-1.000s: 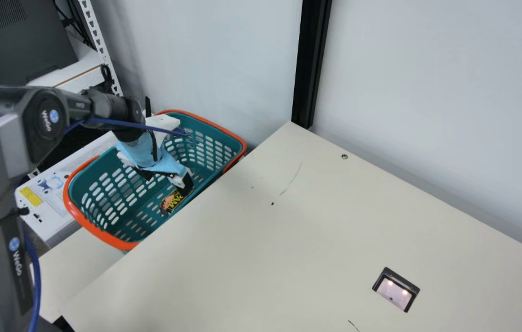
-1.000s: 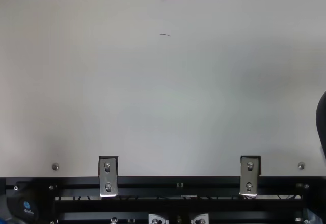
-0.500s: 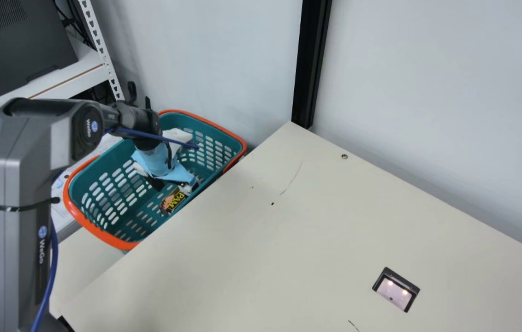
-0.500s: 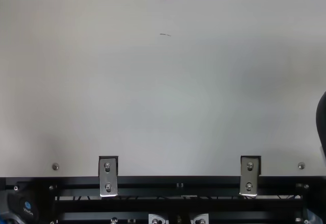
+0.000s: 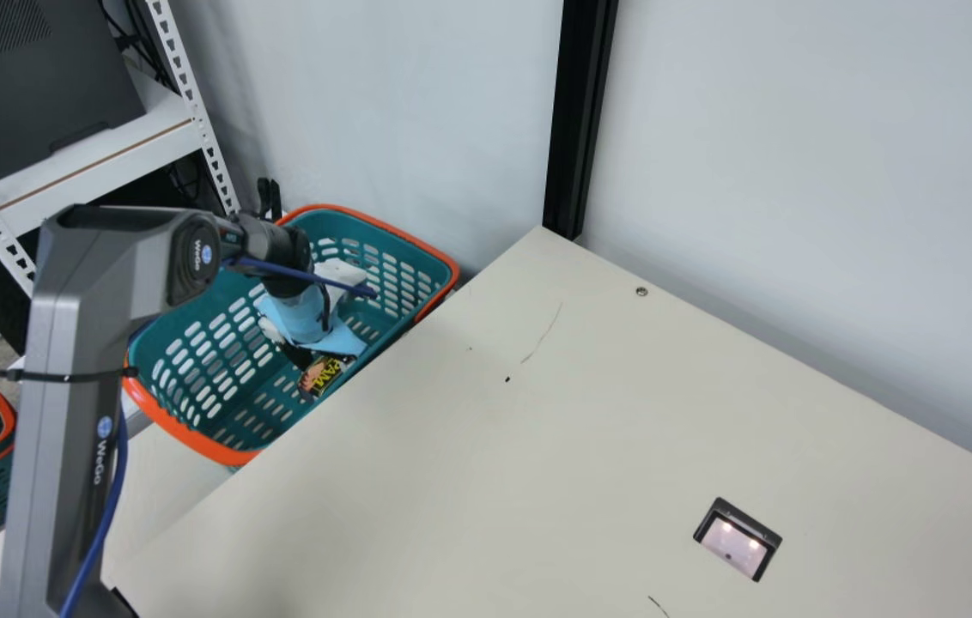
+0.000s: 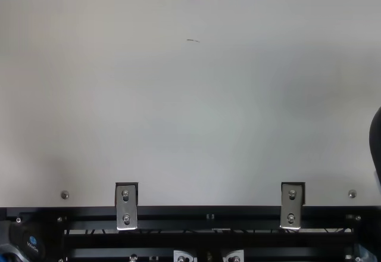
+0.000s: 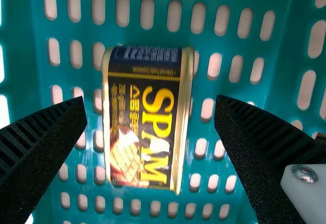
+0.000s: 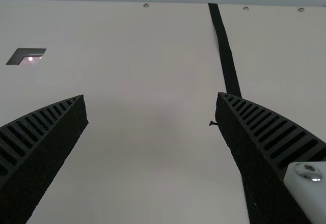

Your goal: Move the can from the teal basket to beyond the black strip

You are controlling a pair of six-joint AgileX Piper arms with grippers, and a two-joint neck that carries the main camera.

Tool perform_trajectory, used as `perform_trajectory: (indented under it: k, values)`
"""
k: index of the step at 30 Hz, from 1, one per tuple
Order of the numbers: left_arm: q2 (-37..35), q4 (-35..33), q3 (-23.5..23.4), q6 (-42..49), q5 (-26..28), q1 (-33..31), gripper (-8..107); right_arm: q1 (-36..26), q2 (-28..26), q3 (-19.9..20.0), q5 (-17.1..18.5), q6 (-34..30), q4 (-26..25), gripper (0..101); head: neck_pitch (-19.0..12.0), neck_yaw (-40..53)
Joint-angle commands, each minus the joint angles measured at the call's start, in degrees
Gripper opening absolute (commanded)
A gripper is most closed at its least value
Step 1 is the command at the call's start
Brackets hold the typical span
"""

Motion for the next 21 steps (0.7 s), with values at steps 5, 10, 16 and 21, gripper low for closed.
perform_trajectory:
  k: [5, 10, 16, 21]
  values:
    - [0.92, -0.19, -0.81, -0.35, -0.12, 0.01, 10, 0.00, 0.00, 0.00, 0.00, 0.00, 0.00, 101, -3.83, 1.87]
    - [-0.15, -0.82, 0.78, -0.04, -1.49, 0.07, 10, 0.00, 0.00, 0.00, 0.00, 0.00, 0.00, 101, -3.83, 1.87]
    - [-5.67, -3.09, 5.51, 1.91, -4.85, 0.44, 10, 0.00, 0.00, 0.00, 0.00, 0.00, 0.00, 101, -3.83, 1.87]
    - [-12.99, -5.57, 10.64, 4.44, -8.48, 0.94, 10, 0.00, 0.00, 0.00, 0.00, 0.00, 0.00, 101, -3.83, 1.87]
